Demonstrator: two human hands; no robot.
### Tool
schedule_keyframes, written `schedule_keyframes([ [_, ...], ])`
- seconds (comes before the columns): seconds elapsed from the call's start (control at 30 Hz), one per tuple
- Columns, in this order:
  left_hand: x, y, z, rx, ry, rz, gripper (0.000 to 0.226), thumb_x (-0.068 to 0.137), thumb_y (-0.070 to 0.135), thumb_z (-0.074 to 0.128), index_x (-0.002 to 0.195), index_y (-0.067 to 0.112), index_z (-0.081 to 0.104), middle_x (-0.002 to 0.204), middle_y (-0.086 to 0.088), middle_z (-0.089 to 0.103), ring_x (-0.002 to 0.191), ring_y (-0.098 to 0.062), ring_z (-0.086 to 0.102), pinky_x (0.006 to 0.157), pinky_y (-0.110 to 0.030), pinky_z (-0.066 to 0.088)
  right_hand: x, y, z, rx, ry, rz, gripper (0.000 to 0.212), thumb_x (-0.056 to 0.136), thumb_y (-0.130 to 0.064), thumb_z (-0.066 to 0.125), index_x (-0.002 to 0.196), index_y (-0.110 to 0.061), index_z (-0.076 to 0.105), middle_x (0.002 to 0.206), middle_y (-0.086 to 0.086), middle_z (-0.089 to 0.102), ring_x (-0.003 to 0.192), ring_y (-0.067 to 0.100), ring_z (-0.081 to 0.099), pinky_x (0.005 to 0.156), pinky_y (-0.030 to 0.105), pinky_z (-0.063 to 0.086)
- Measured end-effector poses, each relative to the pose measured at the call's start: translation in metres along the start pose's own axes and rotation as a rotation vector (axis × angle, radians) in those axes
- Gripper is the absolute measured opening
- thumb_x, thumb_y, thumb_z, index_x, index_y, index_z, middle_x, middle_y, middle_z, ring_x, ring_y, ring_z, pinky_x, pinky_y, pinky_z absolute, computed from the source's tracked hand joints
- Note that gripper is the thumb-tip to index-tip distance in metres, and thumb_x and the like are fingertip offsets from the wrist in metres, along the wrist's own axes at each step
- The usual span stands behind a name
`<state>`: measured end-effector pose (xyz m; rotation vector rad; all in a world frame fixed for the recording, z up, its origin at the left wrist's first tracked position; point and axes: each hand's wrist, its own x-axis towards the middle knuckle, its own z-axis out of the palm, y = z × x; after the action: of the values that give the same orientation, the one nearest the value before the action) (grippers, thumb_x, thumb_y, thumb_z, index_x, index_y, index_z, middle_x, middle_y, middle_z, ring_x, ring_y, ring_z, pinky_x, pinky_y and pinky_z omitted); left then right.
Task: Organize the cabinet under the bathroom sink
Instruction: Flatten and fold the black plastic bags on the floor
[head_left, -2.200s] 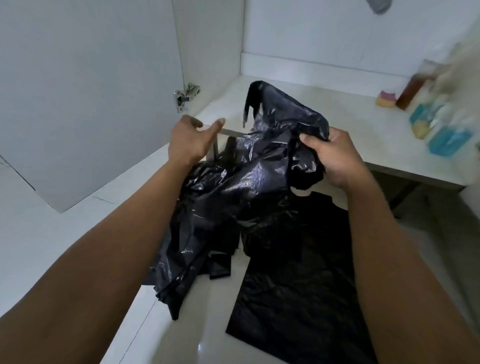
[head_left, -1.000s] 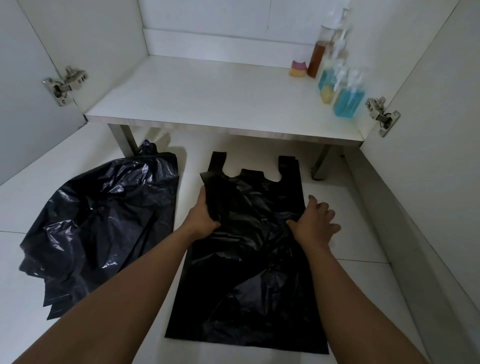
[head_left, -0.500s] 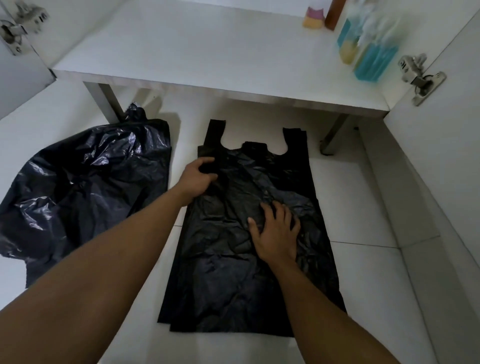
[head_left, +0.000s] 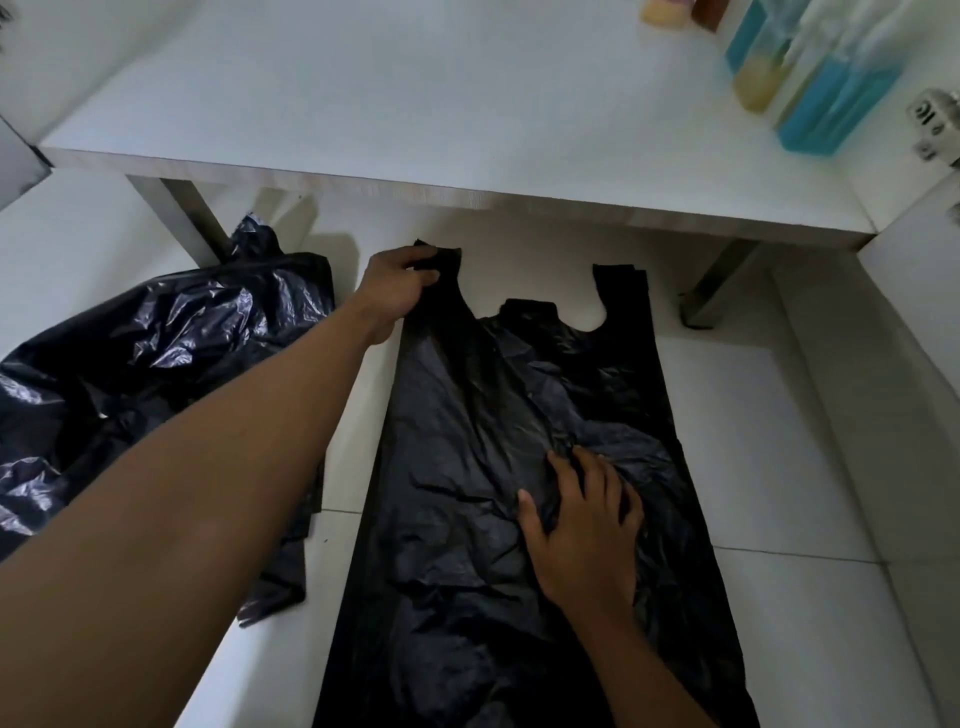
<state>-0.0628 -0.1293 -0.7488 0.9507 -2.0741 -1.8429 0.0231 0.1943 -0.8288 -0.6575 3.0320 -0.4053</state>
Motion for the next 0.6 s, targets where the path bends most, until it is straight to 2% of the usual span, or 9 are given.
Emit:
schedule_keyframes([
  [0.1,0.014,0.002,0.000,-0.055,0.006,0.010,0.046,0.093,0.004,0.065,0.138,0.015,0.060,0.136,-0.005,0.061,0.114,-0.018,0.063,0.100,-0.031,0.053,0.000,0.000,0.002,-0.017,-0.005,0.009,0.057,0.096,-0.066,0.032,0.139,-0.031,0.047,0.151,-0.002,0.037,0.142,0.021,0.027,0.115,0.046,0.013],
  [0.23,0.028,0.005,-0.005,-0.158,-0.005,-0.017,0.046,0.094,0.005,0.066,0.138,0.017,0.059,0.137,-0.001,0.062,0.107,-0.011,0.065,0.078,-0.018,0.057,0.001,0.001,0.002,-0.013,-0.019,0.023,0.057,0.096,-0.066,0.030,0.139,-0.033,0.046,0.152,-0.003,0.036,0.143,0.020,0.024,0.115,0.045,0.010],
  [0.33,0.032,0.011,-0.010,-0.228,0.031,-0.003,0.044,0.094,0.003,0.066,0.136,0.011,0.059,0.133,-0.003,0.062,0.103,-0.011,0.066,0.070,-0.018,0.057,0.000,0.000,0.001,-0.019,-0.030,0.024,0.057,0.096,-0.067,0.029,0.140,-0.034,0.044,0.153,-0.004,0.034,0.143,0.019,0.022,0.115,0.044,0.008],
  [0.4,0.036,0.014,-0.015,-0.203,0.093,0.034,0.041,0.093,0.003,0.067,0.133,0.009,0.060,0.132,-0.005,0.061,0.114,-0.014,0.063,0.083,-0.024,0.056,0.000,0.000,0.001,-0.013,-0.029,0.029,0.058,0.096,-0.067,0.029,0.140,-0.034,0.044,0.153,-0.004,0.034,0.143,0.019,0.022,0.115,0.045,0.009],
  [0.47,0.036,0.016,-0.021,-0.039,0.155,0.088,0.041,0.092,0.010,0.069,0.132,0.013,0.059,0.135,-0.006,0.057,0.132,-0.016,0.051,0.097,-0.031,0.050,0.001,-0.001,0.001,-0.014,-0.025,0.026,0.058,0.095,-0.066,0.030,0.140,-0.033,0.045,0.152,-0.004,0.035,0.143,0.019,0.023,0.115,0.046,0.011],
  [0.53,0.020,0.015,-0.022,0.202,0.198,0.181,0.044,0.094,0.016,0.068,0.137,0.016,0.057,0.142,-0.007,0.052,0.135,-0.017,0.046,0.107,-0.036,0.046,0.000,-0.001,0.000,-0.005,-0.019,0.021,0.057,0.095,-0.065,0.032,0.139,-0.032,0.046,0.151,-0.003,0.036,0.142,0.020,0.025,0.115,0.047,0.014],
  [0.6,-0.019,0.005,-0.014,0.437,0.203,0.313,0.042,0.094,0.023,0.066,0.135,0.016,0.059,0.139,-0.009,0.053,0.129,-0.023,0.051,0.108,-0.037,0.043,0.000,-0.001,0.000,-0.007,-0.017,0.016,0.057,0.094,-0.065,0.034,0.139,-0.032,0.046,0.150,-0.003,0.037,0.142,0.020,0.026,0.115,0.049,0.016],
])
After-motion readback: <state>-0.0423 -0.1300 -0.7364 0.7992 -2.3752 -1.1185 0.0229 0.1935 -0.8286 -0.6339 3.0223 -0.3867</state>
